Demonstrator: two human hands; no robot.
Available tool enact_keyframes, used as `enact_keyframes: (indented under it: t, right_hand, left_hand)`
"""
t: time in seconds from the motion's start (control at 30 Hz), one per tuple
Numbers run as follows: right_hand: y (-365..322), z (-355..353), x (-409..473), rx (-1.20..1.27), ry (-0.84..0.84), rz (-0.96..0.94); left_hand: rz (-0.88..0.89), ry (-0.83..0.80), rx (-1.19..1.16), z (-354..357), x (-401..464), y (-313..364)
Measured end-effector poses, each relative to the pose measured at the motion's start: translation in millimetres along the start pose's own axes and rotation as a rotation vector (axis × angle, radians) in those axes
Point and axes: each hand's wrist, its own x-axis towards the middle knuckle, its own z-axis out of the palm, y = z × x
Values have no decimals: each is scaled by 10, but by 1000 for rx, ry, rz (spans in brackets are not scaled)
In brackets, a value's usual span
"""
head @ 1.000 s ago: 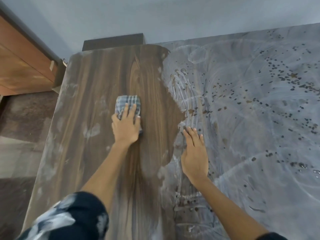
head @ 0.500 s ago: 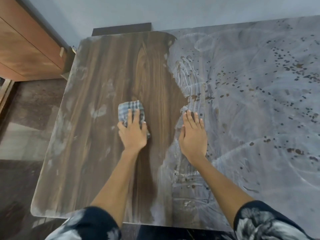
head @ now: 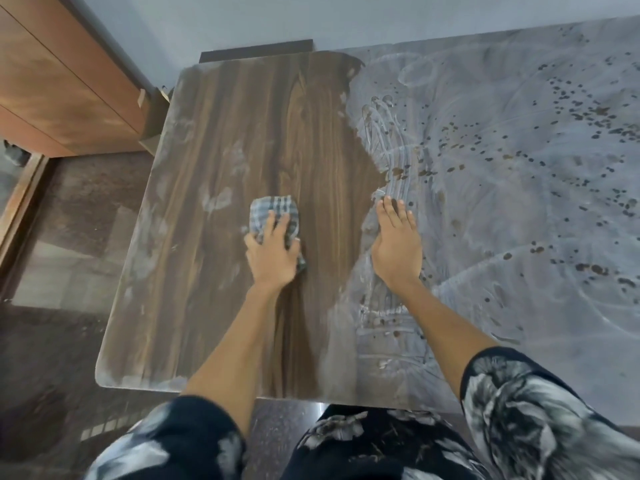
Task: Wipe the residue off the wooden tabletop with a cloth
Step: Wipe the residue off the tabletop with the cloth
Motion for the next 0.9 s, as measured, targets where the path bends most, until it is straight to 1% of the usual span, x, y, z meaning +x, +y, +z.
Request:
enact_keyframes:
  t: [0.03, 0.07, 0.13, 0.17, 0.23, 0.3, 0.37, 0.4, 0.43, 0.5, 0.53, 0.57, 0.6, 0.67, 0.7, 0.73, 0.77, 0.8, 0.87, 0.9]
  right_hand:
    - [-6, -12, -8, -1, -5, -1]
    - [-13, -23, -13, 5, -10, -2]
    - [7, -40, -7, 13, -22, -16]
    - [25, -48, 12, 14, -24, -27]
    - [63, -62, 7, 11, -40, -52]
    - [91, -77, 4, 17, -66, -66]
    - [95, -95, 4, 16, -93, -71]
    - [93, -104, 7, 15, -101, -67]
    - [93, -114, 18, 13, -109, -66]
    - [95, -122, -12, -1, -122, -59]
    - [94, -120, -42, -11, -119, -58]
    - [92, -112, -82, -22, -112, -61]
    - [92, -99, -123, -30, -106, -67]
    - [103, -61, -208, -25, -84, -90]
    - [112, -42, -249, -17, -66, -100]
    - [121, -28, -292, -15, -49, -104]
    - [125, -16, -335, -23, -35, -108]
    - [123, -9, -380, -37, -24, -109]
    - [113, 2, -468, -60, -11, -110]
    - [109, 3, -506, -69, -6, -110]
  left_hand:
    - [60, -31, 15, 41, -77, 137]
    - [201, -55, 21, 94, -213, 233]
    - [514, -168, 78, 215, -633, 262]
    - [612, -222, 119, 239, -857, 204]
    - [701, -283, 152, 189, -1289, -10]
    - [715, -276, 108, 91, -1524, -335]
    - [654, -159, 116, 27, -1439, -617]
    - [570, -96, 106, 1, -1289, -690]
    - [447, -46, 98, -9, -1096, -712]
    - [210, -21, 110, 35, -850, -588]
    - [155, -27, 121, 80, -831, -460]
    - [175, -31, 130, 131, -897, -334]
    - [254, -38, 126, 167, -1030, -221]
    - [503, -80, 122, 229, -1461, -115]
    - [609, -142, 130, 242, -1677, -137]
    - [660, -215, 122, 214, -1844, -188]
    - [669, -258, 119, 177, -1915, -284]
    - [670, -261, 129, 120, -1914, -391]
    - [668, -102, 170, -2, -1775, -560]
    - [595, -17, 178, -41, -1633, -644]
